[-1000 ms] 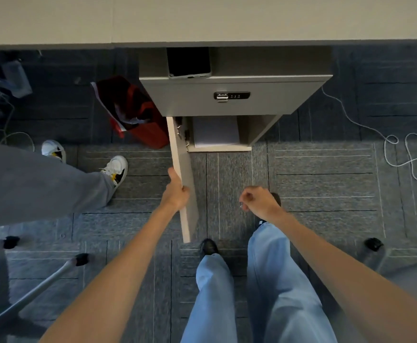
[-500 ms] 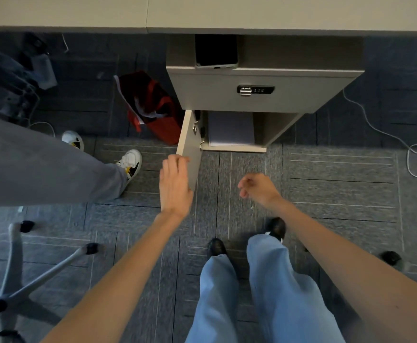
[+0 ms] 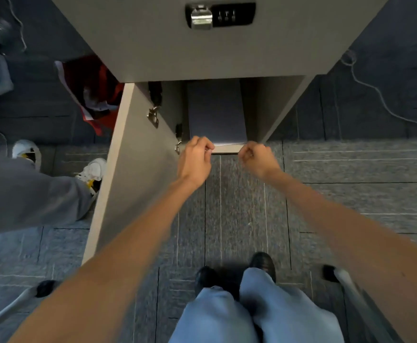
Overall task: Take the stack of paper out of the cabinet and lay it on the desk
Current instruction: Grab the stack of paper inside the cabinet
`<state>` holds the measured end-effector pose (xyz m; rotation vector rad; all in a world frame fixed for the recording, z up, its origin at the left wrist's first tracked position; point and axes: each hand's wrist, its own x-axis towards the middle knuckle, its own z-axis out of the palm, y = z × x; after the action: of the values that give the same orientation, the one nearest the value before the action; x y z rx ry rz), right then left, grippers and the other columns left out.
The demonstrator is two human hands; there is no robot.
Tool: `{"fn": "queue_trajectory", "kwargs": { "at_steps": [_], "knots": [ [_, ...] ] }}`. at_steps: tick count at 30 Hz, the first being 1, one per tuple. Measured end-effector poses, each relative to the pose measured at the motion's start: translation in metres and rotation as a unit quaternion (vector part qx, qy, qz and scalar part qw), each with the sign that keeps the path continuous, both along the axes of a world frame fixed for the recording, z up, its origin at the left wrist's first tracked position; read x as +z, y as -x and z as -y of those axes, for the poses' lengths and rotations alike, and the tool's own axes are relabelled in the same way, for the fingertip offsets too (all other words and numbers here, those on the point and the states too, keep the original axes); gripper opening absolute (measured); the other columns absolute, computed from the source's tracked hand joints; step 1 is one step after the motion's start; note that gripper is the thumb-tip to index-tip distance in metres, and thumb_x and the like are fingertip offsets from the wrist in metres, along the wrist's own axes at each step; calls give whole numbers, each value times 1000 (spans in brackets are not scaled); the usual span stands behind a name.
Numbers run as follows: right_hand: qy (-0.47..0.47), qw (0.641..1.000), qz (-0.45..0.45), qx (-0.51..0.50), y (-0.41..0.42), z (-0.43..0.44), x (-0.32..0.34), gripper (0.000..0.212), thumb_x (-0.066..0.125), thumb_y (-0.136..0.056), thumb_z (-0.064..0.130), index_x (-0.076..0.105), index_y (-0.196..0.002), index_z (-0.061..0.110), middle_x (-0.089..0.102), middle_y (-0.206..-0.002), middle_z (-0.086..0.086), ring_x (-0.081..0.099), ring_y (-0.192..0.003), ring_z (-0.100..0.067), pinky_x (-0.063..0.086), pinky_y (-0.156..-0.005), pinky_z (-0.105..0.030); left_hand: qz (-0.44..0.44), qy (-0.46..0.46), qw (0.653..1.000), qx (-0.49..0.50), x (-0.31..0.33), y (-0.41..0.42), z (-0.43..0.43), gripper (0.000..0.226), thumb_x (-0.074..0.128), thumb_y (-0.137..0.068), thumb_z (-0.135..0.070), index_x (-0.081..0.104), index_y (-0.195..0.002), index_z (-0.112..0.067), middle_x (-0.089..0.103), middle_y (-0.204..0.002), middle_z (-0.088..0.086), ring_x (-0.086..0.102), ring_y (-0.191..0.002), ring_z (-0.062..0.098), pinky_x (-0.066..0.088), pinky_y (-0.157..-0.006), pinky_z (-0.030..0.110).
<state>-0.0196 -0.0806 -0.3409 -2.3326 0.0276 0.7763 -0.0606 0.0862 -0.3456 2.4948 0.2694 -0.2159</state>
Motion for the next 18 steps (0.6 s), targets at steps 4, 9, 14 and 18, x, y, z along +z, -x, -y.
{"fn": "queue_trajectory", "kwargs": {
  "at_steps": [4, 9, 14, 18],
  "knots": [
    [-15, 1000, 9, -16, -41, -1, -75, 19, 49, -90, 3, 60, -86, 17, 67, -96, -9, 66, -91, -27, 57, -83, -47, -6, -26, 1000, 1, -70, -40, -2, 16, 49, -93, -13, 63, -102, -14, 59, -112, 7, 63, -99, 24, 50, -79, 36],
    [31, 998, 49, 4, -92, -5, -153, 22, 46, -93, 14, 61, -109, 9, 64, -114, -18, 61, -103, -37, 51, -91, -47, -35, -52, 997, 42, -149, -86, -14, 24, 48, -93, -20, 63, -111, -15, 63, -117, 15, 62, -107, 35, 49, -85, 39],
    [96, 992, 69, 45, -133, -9, -228, 36, 43, -94, 14, 52, -127, 5, 57, -126, -22, 57, -112, -36, 45, -87, -36, -83, -86, 989, 90, -224, -126, -29, 43, 45, -93, -20, 46, -136, -17, 48, -142, 16, 52, -126, 37, 45, -96, 38],
    [129, 980, 144, 43, -155, -12, -265, 37, 49, -94, 20, 53, -126, 1, 55, -129, -24, 55, -117, -38, 46, -93, -39, -83, -144, 979, 117, -265, -137, -29, 62, 38, -98, -35, 19, -150, -9, 17, -159, 16, 25, -145, 35, 35, -108, 44]
  ]
}}
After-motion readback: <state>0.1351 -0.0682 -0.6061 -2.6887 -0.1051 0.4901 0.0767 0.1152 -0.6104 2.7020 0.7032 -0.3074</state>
